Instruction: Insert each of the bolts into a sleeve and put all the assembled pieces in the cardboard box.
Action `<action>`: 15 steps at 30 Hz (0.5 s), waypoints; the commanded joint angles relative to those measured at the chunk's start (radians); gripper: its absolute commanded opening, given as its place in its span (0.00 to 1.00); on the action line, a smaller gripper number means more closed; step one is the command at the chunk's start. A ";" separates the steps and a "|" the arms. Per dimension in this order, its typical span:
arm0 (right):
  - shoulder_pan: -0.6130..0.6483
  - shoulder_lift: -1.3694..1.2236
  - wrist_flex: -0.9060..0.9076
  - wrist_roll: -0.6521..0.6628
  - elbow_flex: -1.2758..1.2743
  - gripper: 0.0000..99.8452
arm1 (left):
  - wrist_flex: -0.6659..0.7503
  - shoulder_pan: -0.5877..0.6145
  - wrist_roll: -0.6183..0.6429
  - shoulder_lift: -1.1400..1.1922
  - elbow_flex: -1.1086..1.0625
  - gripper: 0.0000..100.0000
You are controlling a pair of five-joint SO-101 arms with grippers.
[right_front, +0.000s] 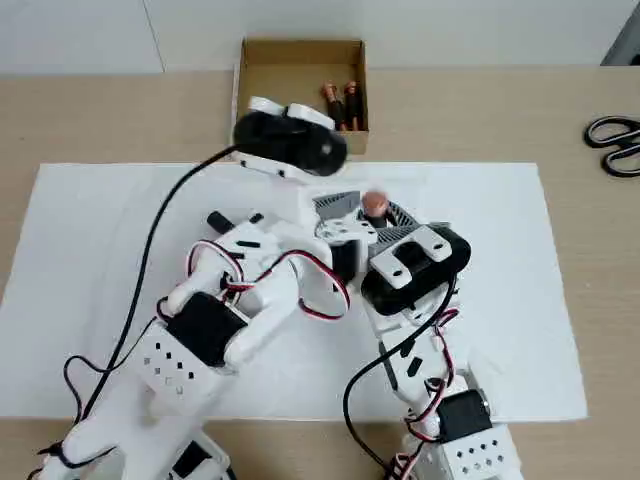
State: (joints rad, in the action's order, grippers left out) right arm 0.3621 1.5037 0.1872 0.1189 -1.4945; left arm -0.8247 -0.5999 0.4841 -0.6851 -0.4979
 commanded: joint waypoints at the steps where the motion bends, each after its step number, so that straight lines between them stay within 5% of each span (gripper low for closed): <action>1: -0.012 -0.036 0.025 0.002 0.089 0.00 | 0.058 0.071 0.011 -0.044 0.177 0.46; 6: -0.019 -0.191 0.022 -0.041 0.221 0.00 | 0.101 0.387 0.020 0.018 0.490 0.46; 9: -0.039 -0.463 0.018 -0.064 0.439 0.00 | -0.118 0.562 0.098 0.092 0.483 0.33; 12: -0.096 -0.860 0.035 -0.069 0.816 0.00 | -0.368 0.626 0.112 0.213 0.354 0.01; 15: -0.104 -1.283 0.163 -0.094 1.292 0.00 | -0.539 0.631 0.110 0.333 0.245 0.02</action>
State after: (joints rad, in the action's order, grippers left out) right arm 0.2685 0.6690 0.2593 0.0560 -0.7672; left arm -1.2022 0.0107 0.5900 -0.4335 -0.1956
